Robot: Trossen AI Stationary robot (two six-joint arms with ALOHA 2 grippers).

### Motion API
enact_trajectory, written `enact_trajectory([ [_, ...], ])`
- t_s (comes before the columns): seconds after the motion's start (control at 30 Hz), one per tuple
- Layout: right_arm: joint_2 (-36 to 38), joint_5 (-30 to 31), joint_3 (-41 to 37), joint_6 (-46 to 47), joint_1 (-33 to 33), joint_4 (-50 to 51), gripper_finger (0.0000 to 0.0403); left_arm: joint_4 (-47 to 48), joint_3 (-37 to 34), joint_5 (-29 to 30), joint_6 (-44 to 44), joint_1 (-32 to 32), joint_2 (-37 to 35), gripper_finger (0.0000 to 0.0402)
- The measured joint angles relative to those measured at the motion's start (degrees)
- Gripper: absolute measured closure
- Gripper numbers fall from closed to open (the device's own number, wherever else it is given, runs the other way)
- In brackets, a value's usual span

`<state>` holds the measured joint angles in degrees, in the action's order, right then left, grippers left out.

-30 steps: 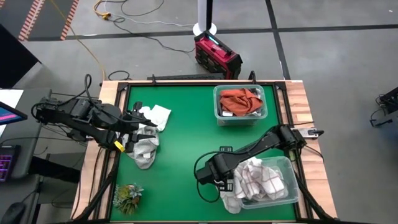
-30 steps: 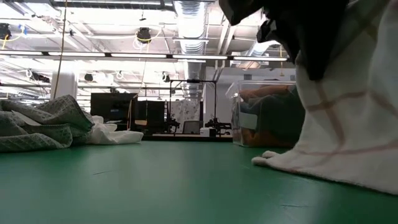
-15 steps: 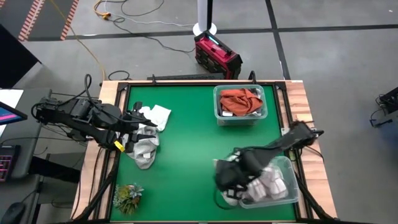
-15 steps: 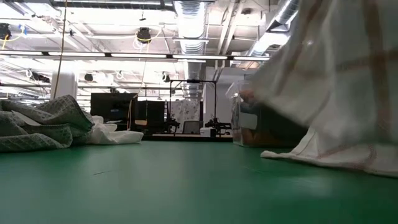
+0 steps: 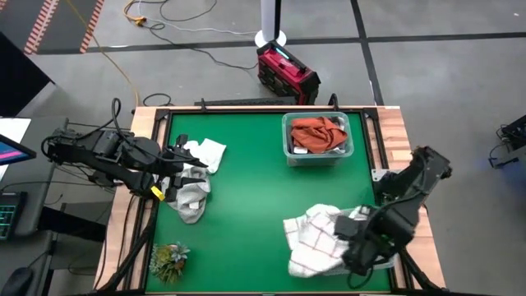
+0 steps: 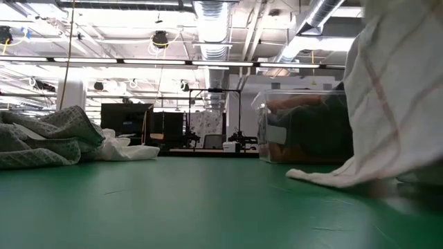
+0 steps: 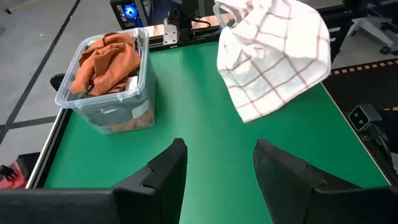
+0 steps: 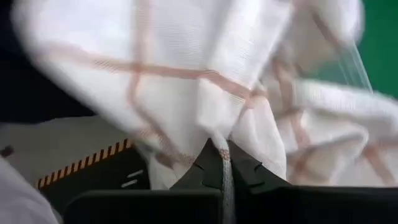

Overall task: Sort towels by color in basket
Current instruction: Put the white squared towel into the bottom transparent bin

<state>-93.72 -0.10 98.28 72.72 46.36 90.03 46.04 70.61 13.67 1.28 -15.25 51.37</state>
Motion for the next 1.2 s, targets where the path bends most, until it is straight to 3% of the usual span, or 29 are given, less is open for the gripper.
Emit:
enact_trajectory([
  [0.13, 2.07, -0.39, -10.06, 9.34, 0.88, -2.69, 0.0382, 0.00, 0.00, 0.00, -0.02, 0.00, 0.00, 0.0228],
  [0.37, 3.17, -0.42, -24.94, 12.71, -0.23, -23.55, 0.0383, -0.02, 0.00, 0.00, -0.19, 0.00, 0.00, 0.0228],
  [0.57, 2.93, -3.01, -34.16, 20.56, -2.10, -34.38, 0.0372, -0.02, 0.00, 0.00, -0.26, 0.00, 0.00, 0.0228],
  [0.8, 4.27, -5.18, -35.67, 15.94, -3.69, -34.78, 0.0295, 0.02, 0.00, 0.00, -0.26, 0.00, 0.00, 0.0228],
  [1.0, 10.07, -14.10, -34.38, 18.31, -6.24, -31.47, 0.0225, -0.02, 0.00, 0.00, 0.33, 0.00, 0.00, 0.0228],
  [1.2, 15.08, -13.30, -25.57, 21.25, -7.55, -23.70, 0.0212, -0.02, 0.00, 0.00, 0.32, 0.00, 0.00, 0.0228],
])
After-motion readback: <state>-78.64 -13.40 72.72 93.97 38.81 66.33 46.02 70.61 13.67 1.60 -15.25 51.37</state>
